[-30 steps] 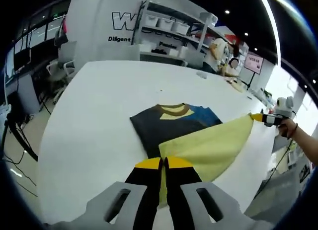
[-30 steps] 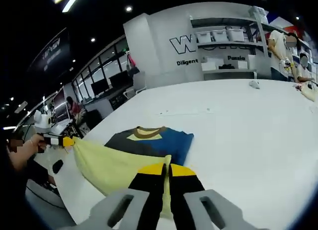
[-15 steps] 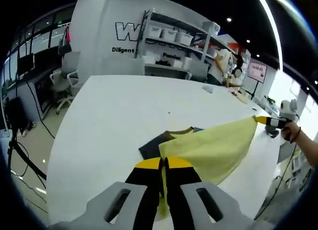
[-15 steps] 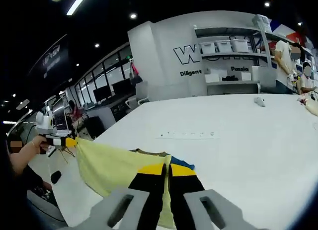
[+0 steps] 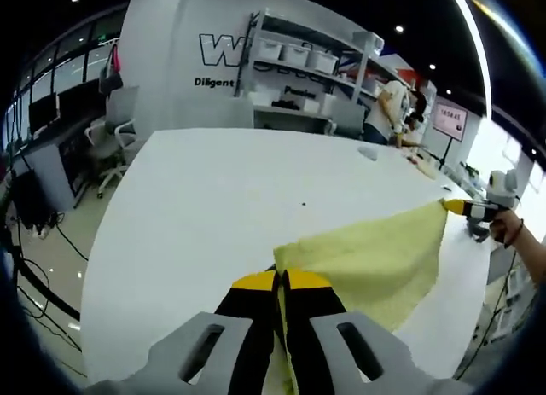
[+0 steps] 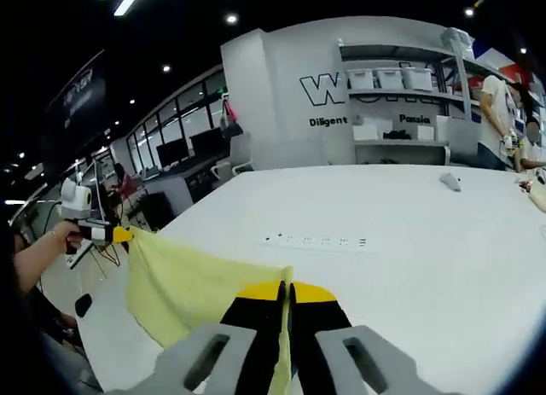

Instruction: Fold the garment on the visible template until the final outline fits inside the template.

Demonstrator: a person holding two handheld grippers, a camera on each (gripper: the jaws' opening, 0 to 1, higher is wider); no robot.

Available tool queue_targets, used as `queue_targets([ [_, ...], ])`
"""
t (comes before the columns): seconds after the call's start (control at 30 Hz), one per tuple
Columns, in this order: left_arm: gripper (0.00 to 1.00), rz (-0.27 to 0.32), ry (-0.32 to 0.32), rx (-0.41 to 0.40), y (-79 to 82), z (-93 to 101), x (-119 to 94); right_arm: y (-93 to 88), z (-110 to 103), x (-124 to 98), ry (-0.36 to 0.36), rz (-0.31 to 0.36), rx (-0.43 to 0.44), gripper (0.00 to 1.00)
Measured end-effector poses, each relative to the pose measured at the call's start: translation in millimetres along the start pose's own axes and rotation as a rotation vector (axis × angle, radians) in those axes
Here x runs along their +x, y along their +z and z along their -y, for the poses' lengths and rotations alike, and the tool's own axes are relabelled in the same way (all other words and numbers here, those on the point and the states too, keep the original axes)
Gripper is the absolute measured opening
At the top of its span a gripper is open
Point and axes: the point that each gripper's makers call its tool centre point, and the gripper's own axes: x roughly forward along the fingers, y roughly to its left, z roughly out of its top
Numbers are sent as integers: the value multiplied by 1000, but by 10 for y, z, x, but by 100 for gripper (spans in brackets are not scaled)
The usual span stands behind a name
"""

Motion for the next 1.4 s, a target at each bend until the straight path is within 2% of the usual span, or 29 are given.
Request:
queue_targets([
  [0.17,0,-27,19,-28,0,-97,192,7,107,184,-15,1,31,0],
  [0.3,0,-54,28,-42,-55,-161,372,-61,175,360,-24,-20,36,0],
  [0.47,0,-81,40,-34,-134,-243,613,-196,305,578,-47,-49,40,0],
  [0.57,0,-90,49,-43,-187,-293,752,-288,374,703,-57,-71,50,0],
  [0.6,0,-106,70,-70,-224,-334,803,-324,393,753,-56,-80,50,0],
  [0.77,0,-127,71,-79,-292,-360,994,-424,469,894,-60,-94,53,0],
  [0.9,0,-154,78,-54,-353,-385,1073,-505,522,980,-68,-109,41,0],
  [1.0,0,-164,89,-89,-399,-432,1111,-543,543,1020,-71,-116,43,0],
  [1.23,0,-209,122,-75,-532,-509,1197,-643,583,1169,-79,-147,-3,0],
  [1.37,0,-211,124,-65,-544,-513,1213,-684,606,1197,-87,-161,-11,0],
  [1.4,0,-201,115,-36,-541,-502,1227,-723,621,1210,-90,-170,-17,0],
])
